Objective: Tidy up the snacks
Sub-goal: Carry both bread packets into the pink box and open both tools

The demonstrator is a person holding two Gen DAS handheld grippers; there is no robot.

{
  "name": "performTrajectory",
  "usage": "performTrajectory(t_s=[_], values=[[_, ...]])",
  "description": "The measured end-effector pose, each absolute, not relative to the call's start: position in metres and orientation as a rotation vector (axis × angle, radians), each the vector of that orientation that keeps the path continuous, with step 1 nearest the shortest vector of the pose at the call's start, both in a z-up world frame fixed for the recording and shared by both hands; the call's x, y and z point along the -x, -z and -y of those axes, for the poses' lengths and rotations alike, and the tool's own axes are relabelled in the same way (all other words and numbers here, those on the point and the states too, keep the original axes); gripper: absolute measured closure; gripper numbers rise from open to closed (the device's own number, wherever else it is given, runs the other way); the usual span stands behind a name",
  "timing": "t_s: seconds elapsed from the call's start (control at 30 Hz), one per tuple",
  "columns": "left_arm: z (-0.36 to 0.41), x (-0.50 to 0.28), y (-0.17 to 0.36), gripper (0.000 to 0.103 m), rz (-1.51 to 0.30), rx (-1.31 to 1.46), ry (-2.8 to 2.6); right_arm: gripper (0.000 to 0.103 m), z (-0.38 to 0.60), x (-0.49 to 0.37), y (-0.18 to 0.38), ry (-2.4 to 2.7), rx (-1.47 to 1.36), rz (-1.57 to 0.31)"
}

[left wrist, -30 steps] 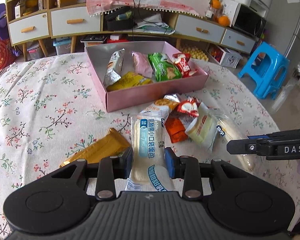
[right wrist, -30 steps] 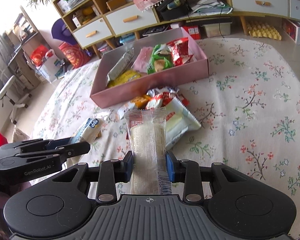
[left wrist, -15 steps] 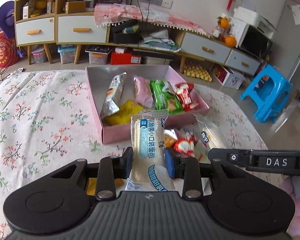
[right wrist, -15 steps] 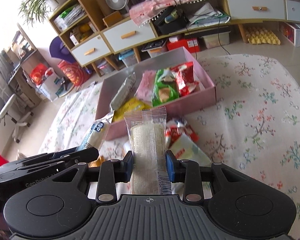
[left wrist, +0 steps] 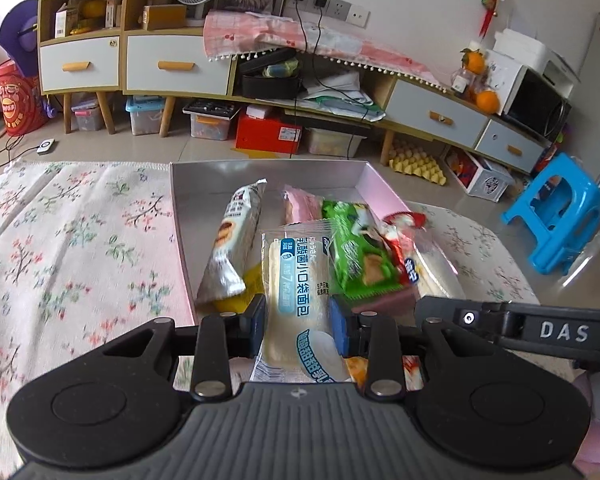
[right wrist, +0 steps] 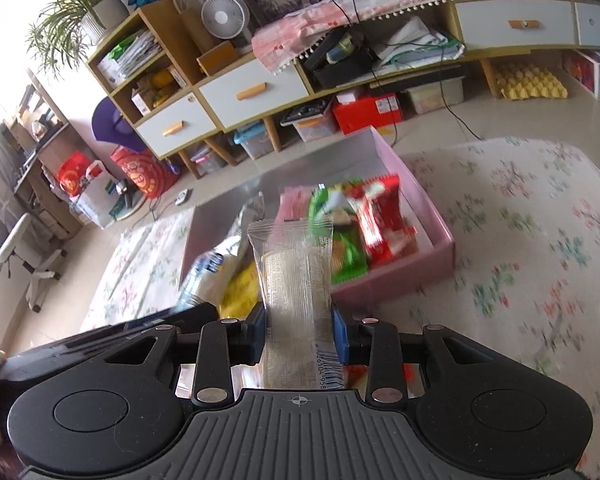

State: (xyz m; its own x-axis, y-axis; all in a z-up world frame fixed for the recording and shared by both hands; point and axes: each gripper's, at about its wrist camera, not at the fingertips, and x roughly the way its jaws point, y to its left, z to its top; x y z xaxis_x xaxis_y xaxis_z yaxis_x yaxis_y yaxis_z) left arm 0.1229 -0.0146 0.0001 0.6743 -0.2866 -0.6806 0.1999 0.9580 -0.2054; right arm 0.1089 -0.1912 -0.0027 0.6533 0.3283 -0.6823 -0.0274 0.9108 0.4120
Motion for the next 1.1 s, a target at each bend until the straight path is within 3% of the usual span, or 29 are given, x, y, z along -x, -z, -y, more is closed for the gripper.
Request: performTrajectory(t_s=[0.87, 1.1], values=[[0.017, -0.184, 0.018, 0.072, -0.743, 0.035, 0.224, 0.071, 0.179, -0.205, 0.034, -0.189, -0.44, -0.827], [0.022, -0.182, 0.018, 0.067, -0.729, 0.021, 0.25, 0.066, 0.183, -0.209, 0.032, -0.181, -0.47, -0.817]])
